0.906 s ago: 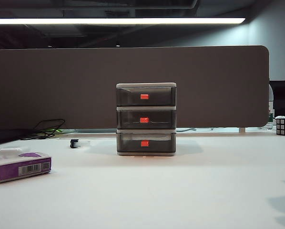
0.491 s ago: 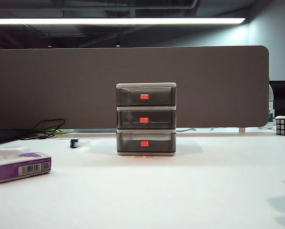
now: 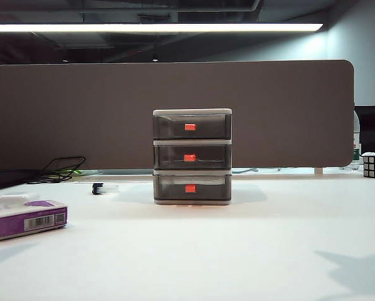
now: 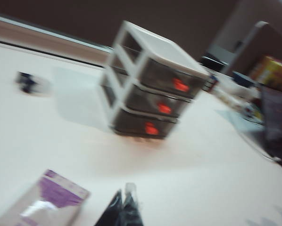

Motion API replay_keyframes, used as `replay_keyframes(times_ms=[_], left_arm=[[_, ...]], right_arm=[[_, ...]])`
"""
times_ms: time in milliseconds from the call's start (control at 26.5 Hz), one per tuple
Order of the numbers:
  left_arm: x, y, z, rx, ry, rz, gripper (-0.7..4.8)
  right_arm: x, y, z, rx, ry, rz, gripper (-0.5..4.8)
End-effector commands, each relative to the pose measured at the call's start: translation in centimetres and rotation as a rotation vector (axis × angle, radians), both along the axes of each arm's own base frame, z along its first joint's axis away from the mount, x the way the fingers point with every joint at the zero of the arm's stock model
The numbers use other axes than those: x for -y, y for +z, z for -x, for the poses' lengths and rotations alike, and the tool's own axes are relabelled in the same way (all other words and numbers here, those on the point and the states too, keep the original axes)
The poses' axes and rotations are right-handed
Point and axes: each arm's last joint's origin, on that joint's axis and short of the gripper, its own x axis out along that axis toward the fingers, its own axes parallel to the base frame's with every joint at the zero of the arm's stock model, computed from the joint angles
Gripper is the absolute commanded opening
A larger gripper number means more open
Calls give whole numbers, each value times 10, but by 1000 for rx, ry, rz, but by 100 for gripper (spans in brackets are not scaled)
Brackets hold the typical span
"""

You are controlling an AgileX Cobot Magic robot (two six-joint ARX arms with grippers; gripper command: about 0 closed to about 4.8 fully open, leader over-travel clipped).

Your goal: Open the second layer of the drawer on the table, pick up a pack of napkins on the table and put it in, and finally close the drawer.

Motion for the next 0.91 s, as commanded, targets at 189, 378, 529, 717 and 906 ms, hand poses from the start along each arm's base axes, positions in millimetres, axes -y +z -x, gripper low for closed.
replay_keyframes(times_ms=[189, 378, 529, 717, 906], left_arm=[[2, 4, 2, -16, -101, 72, 40], [2, 12, 2, 24, -95, 140, 88], [0, 19, 1, 57, 1, 230, 86], [6, 19, -1, 78, -14, 174, 56], [20, 21, -7, 100, -24, 155, 57]], right_arm=[[-1, -2, 0, -27, 21, -39, -5], [-1, 0, 0, -102, 9, -169, -4], [-1, 3, 0, -101, 13, -205, -5], [-6, 10, 1, -78, 46, -209, -5], [-13, 14, -1, -83, 41, -148, -5]])
